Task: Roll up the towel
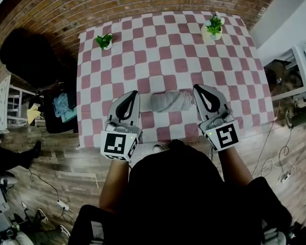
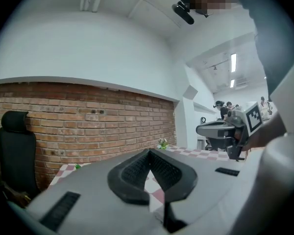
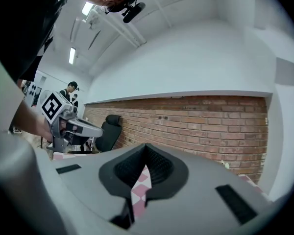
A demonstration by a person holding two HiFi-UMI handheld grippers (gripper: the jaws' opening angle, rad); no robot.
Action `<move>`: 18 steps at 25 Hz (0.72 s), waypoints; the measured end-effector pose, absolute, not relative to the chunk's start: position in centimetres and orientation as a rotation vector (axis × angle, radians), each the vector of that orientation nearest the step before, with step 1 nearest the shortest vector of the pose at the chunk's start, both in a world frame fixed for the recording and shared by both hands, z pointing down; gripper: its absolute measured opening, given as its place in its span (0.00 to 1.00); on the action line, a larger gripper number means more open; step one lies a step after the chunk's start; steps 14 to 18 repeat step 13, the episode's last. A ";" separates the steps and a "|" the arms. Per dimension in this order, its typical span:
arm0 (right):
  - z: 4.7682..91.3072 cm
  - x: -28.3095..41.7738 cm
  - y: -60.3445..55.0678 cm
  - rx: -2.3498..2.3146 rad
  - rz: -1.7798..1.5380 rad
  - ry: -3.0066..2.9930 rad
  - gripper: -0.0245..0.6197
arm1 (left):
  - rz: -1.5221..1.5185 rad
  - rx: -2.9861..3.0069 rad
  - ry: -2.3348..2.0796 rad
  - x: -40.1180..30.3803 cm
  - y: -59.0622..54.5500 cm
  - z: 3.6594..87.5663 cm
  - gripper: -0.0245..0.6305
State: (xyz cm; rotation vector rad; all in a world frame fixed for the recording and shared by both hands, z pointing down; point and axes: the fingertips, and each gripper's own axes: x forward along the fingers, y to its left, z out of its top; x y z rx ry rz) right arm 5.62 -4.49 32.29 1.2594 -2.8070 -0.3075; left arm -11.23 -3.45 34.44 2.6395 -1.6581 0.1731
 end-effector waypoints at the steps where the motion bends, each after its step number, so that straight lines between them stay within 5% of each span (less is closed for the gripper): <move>1: 32.0 5.8 -4.6 1.273 -0.313 -2.801 0.04 | 0.169 2.641 -1.664 -11.3 -3.4 34.2 0.03; 18: 31.7 6.9 -4.8 1.292 -0.347 -2.785 0.04 | 0.180 2.635 -1.682 -11.1 -3.4 33.9 0.03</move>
